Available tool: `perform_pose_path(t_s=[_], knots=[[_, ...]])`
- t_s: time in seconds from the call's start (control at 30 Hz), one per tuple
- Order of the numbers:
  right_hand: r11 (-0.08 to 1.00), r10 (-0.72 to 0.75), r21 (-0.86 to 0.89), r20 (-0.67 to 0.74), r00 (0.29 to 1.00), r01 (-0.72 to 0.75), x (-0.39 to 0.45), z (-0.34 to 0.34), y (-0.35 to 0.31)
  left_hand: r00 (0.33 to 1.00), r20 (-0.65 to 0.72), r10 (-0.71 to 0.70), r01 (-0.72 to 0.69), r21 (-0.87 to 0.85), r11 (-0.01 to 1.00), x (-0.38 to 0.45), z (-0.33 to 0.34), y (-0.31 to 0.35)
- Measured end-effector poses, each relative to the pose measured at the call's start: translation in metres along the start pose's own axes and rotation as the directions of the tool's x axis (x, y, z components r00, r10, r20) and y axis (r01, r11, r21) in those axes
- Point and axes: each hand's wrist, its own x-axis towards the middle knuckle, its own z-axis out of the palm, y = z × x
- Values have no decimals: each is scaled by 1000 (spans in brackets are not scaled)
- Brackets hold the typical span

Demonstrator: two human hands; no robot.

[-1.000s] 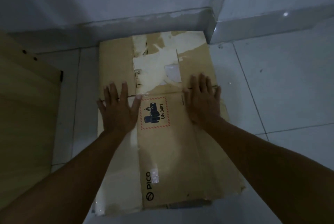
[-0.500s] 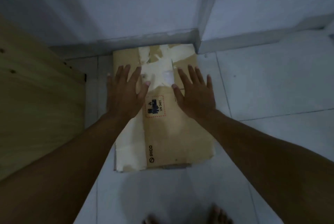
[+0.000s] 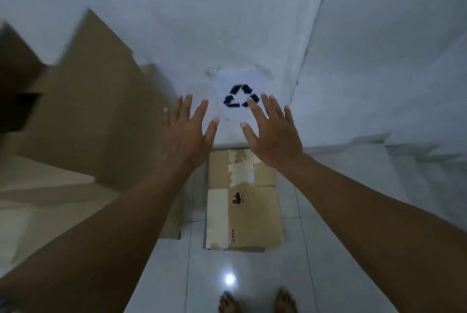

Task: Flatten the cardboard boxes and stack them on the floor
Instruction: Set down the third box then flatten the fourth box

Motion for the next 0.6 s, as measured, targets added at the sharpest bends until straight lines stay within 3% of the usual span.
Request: perform_pose_path(t_s=[0.13, 0.27, 0.43, 0.6], knots=[[997, -61, 46, -109, 992, 66, 29, -90, -62, 991, -127, -34, 30, -31, 999, 3, -112, 1], [996, -83, 35, -81, 993, 86, 45, -147, -126, 971, -222, -83, 76, -41, 996, -2, -196, -21], [988, -124, 76, -103, 987, 132, 42, -168, -215, 950, -295, -106, 110, -6, 994, -26, -270, -80], [985, -132, 98, -74, 988, 139, 35, -149, -309, 945, -310, -105, 108, -8, 994, -52, -302, -158]])
